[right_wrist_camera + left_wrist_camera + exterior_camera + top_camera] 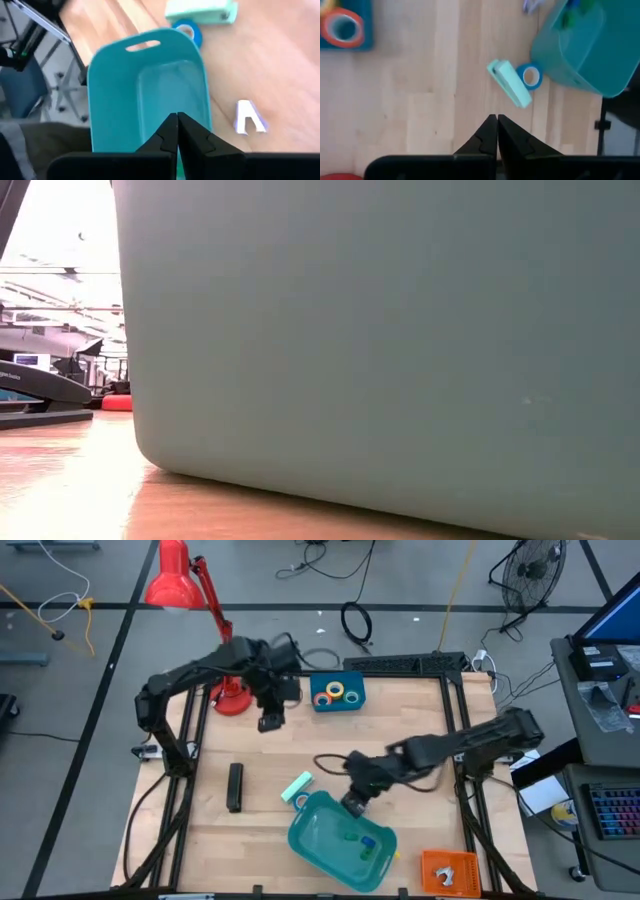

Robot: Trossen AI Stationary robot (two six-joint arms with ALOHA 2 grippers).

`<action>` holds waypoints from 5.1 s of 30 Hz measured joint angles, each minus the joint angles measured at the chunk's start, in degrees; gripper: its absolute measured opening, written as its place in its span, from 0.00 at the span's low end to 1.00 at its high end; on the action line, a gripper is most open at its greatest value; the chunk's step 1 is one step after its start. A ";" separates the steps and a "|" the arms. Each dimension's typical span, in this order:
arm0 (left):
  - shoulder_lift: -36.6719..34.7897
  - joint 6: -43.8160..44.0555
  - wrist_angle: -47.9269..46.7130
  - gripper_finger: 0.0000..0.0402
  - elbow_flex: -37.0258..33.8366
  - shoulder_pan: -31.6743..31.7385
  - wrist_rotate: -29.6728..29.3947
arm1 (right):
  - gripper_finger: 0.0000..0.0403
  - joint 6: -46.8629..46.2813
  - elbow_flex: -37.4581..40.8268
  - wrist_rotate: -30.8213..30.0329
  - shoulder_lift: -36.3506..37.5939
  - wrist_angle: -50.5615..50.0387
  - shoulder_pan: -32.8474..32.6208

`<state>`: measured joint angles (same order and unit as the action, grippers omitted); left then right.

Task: Pick and place Stapler, Stapler remover, tape
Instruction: Adjust the green bin, then put the purple staple remover into the orange bin

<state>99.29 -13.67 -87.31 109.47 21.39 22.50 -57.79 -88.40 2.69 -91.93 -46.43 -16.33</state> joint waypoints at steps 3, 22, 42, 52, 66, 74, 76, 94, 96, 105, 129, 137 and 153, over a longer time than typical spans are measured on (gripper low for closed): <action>-0.70 -0.03 4.31 0.04 -6.38 -1.42 0.49 | 0.00 -1.87 0.02 -7.77 4.95 -1.39 -3.75; 2.41 25.63 56.05 0.01 -25.05 -16.75 10.84 | 0.00 -19.90 0.04 -23.34 10.01 -18.86 -16.38; 6.51 39.88 63.72 0.01 -24.99 -25.85 -10.28 | 0.00 -35.42 4.72 -25.34 10.27 -25.72 -29.91; 6.51 42.81 57.37 0.01 -24.99 -32.90 -9.18 | 0.00 -35.69 8.23 -28.41 10.28 -21.33 -31.42; 6.51 50.18 40.90 0.00 -24.99 -43.21 -12.46 | 0.00 -31.02 8.28 -32.95 14.67 -22.34 -31.30; 6.51 54.51 37.19 0.01 -24.99 -47.32 -8.84 | 0.00 -29.55 8.28 -34.80 18.05 -26.95 -31.27; 6.51 55.28 35.11 0.01 -24.99 -48.73 -7.47 | 0.00 -29.78 8.28 -35.24 18.48 -28.80 -31.26; -2.58 59.24 36.16 0.01 -25.01 -47.62 -24.79 | 0.00 -22.84 13.88 -27.73 19.44 -25.10 -26.16; -4.66 57.77 34.56 0.01 -25.01 -45.48 -27.66 | 0.00 -18.74 16.46 -25.17 19.41 -21.27 -26.04; -9.57 53.75 40.43 0.01 -25.01 -31.27 -39.39 | 0.00 -7.29 33.27 -9.40 19.42 8.01 -22.40; -8.81 48.54 49.95 0.02 -24.99 -29.20 -31.58 | 0.00 18.87 28.38 -1.35 16.42 12.83 -20.23; -8.81 50.05 49.32 0.04 -24.99 -32.03 -34.83 | 0.00 18.26 25.63 -5.97 9.57 9.79 -23.36; -8.81 50.18 47.20 0.01 -25.00 -32.79 -34.05 | 0.23 30.07 27.95 -8.41 3.52 10.86 -3.55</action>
<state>90.48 36.51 -40.11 84.48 -11.40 -11.55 -27.73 -60.45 -5.72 -88.41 -35.57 -19.88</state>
